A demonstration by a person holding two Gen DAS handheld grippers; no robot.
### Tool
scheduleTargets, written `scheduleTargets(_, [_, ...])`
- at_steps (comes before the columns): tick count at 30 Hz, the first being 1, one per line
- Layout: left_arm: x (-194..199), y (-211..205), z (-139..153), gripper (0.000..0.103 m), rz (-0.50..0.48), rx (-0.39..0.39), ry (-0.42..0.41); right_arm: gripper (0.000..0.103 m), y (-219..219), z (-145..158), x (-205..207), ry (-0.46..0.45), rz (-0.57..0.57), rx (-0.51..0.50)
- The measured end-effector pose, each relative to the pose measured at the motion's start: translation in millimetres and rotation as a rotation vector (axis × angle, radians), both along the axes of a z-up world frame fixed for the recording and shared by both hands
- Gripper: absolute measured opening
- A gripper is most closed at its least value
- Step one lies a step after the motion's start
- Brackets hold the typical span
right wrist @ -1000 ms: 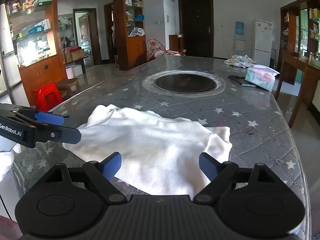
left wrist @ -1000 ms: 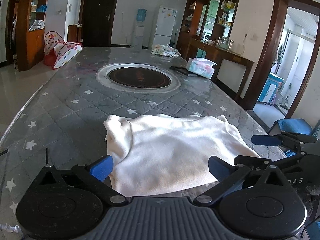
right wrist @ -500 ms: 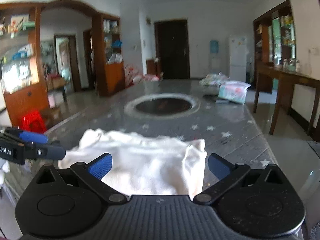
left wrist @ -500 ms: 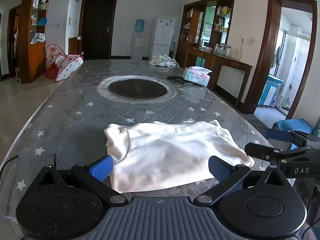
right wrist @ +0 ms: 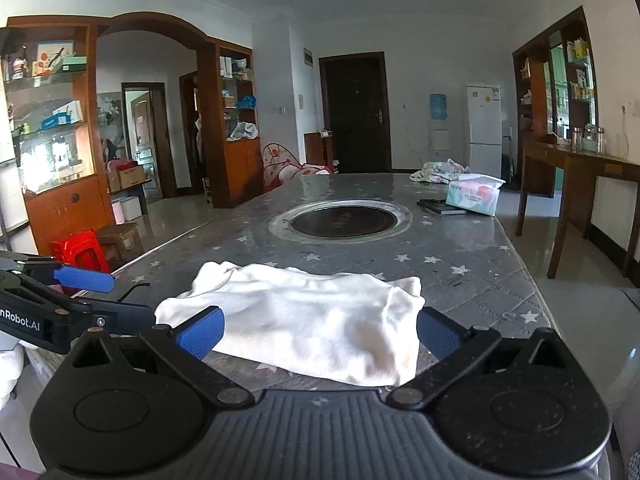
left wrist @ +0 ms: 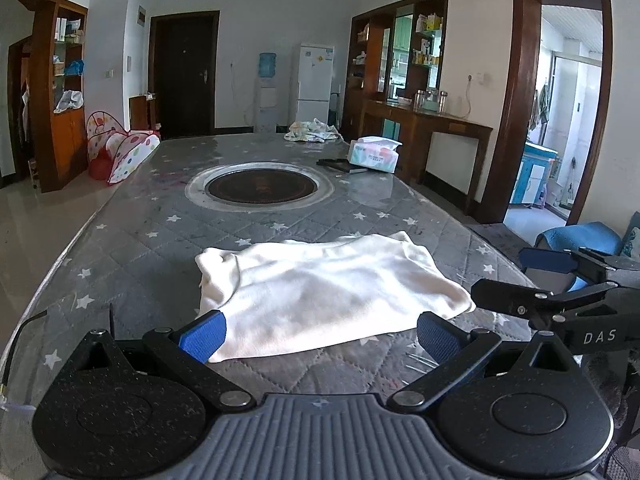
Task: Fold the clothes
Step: 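Withdraw both open grippers from the folded sweatshirt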
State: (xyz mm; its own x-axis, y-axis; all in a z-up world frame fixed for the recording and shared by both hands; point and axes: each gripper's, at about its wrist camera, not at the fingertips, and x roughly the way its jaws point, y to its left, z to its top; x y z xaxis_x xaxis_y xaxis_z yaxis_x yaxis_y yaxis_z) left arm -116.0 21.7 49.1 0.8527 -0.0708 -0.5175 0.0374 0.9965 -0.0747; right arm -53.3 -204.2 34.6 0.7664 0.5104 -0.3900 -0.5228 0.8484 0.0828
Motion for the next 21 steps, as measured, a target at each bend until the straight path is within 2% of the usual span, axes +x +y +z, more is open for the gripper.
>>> scheduleTargets(7, [-6, -2, -1, 0.103, 0.001, -0.006, 0.003, 0.103, 1, 3, -14, -0.021, 0.006, -0.004])
scheduleTargets(15, [-1, 4, -4, 0.103, -0.005, -0.026, 0.027, 0.103, 7, 7, -25, -0.035, 0.011, -0.062])
scheduleTargets(21, [6, 10, -7, 0.103, -0.009, -0.036, 0.049, 0.103, 21, 7, -19, -0.014, 0.065, -0.105])
